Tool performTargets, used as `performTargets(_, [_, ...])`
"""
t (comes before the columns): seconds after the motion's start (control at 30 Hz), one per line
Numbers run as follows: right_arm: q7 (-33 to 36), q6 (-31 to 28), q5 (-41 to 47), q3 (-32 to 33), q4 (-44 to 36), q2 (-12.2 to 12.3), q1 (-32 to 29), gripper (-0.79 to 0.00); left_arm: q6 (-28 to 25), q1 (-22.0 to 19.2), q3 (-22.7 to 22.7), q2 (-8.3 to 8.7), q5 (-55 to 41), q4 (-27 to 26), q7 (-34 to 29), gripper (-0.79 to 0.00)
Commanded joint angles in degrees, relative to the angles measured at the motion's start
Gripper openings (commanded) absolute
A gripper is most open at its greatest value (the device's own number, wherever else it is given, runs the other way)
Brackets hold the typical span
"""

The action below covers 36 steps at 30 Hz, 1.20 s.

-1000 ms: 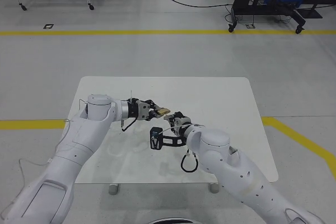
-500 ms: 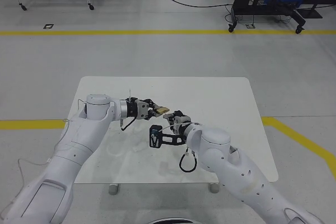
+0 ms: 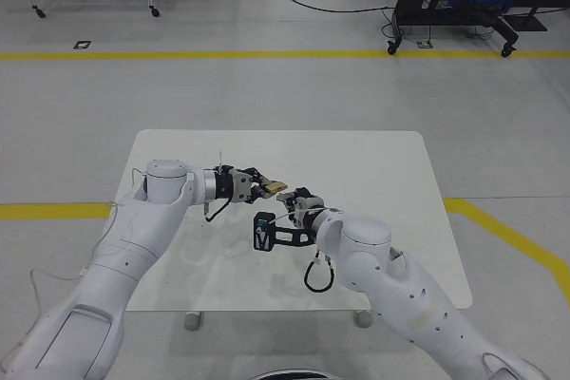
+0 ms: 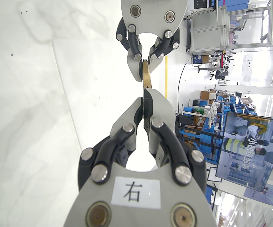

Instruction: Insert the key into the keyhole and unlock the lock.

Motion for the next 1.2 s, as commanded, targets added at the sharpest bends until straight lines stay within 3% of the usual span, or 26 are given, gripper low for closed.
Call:
performTargets(0.0, [0.0,0.0,0.0,0.0,0.0,0.0,0.0,-0.785,0.0,0.0,0.0,0.0,0.0,0.0,0.0,-0.785])
performTargets(0.6, [-0.5,1.5,-5.3,-0.2,-1.0,0.1,-2.0,-0.785,0.9,1.5,-0.7,0.46,0.0,-2.4,1.1,-0.785])
performTargets(1.17, [-1.1,0.4,-4.2,-0.6,1.2,-0.8,-0.5,-0.785,2.0,0.7,0.2,0.61,0.9,-2.6,0.7,-0.785])
